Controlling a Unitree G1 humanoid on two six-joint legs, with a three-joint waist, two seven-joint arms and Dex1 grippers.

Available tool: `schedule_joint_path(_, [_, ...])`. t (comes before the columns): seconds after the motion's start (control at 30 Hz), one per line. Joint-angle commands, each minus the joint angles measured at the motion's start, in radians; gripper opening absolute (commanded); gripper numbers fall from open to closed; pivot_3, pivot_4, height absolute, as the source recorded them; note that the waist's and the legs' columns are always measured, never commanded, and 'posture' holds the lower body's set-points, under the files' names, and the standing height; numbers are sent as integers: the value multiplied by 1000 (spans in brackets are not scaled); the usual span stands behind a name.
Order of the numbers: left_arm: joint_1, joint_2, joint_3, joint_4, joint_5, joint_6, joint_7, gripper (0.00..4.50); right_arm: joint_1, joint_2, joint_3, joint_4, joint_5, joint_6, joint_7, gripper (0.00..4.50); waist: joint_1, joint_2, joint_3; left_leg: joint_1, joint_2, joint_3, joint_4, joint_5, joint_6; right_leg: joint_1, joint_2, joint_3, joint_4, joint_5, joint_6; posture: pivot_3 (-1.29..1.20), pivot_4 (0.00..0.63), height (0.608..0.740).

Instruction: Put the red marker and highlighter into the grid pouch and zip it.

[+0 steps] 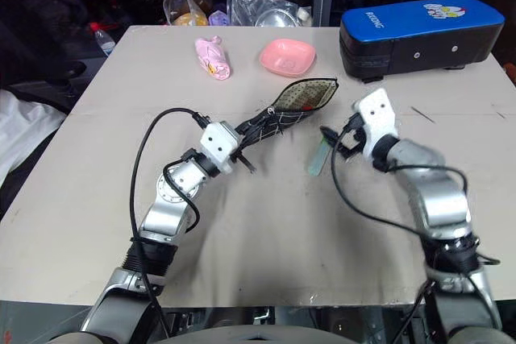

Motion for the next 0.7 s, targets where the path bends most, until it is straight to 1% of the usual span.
schedule_joint_path(0.03, [-4,4,20,-51,-13,1,12,0,35,88,72,-78,-63,103,-153,4470,0,0,0,0,0,0,0,0,0,0,0,0,0,0,0,0,150,740])
schedule_joint_path(0.13, [-1,8,19,-59,-10,4,12,0,34,174,107,-54,-93,177,-237,4470,-1,0,0,0,-2,0,0,0,0,0,0,0,0,0,0,0,150,740])
schedule_joint_path(0.27, [7,12,20,-69,-6,9,14,0,6,249,92,-9,-99,266,-294,4470,-1,0,0,0,-4,-1,0,0,0,0,0,0,0,0,0,0,150,740])
schedule_joint_path(0.33, [10,14,20,-74,-5,12,16,0,-5,267,87,5,-95,312,-303,4470,-1,0,0,0,-4,-1,0,0,0,0,0,0,0,0,0,0,150,740])
schedule_joint_path(0.5, [17,17,19,-85,0,16,20,0,-15,270,96,48,-103,384,-314,4470,-2,-4,-2,0,-4,-2,0,0,0,0,0,0,0,0,0,0,150,740])
schedule_joint_path(0.57, [20,19,20,-87,1,16,21,0,-14,268,95,54,-106,407,-318,3968,-2,-6,-4,0,-4,-2,0,0,0,0,0,0,0,0,0,0,150,740])
schedule_joint_path(0.6, [21,19,20,-87,1,16,22,0,-14,265,97,54,-109,413,-321,3813,-2,-6,-4,0,-4,-3,0,0,0,0,0,0,0,0,0,0,150,740])
schedule_joint_path(0.67, [22,20,19,-88,2,16,23,0,-15,263,97,50,-112,418,-323,2853,-2,-6,-4,0,-4,-3,0,0,0,0,0,-1,0,0,0,0,150,740])
schedule_joint_path(0.7, [23,20,19,-87,2,16,24,0,-15,263,95,50,-112,420,-324,2504,-2,-7,-4,0,-4,-3,0,0,0,0,0,-1,0,0,0,0,150,740])
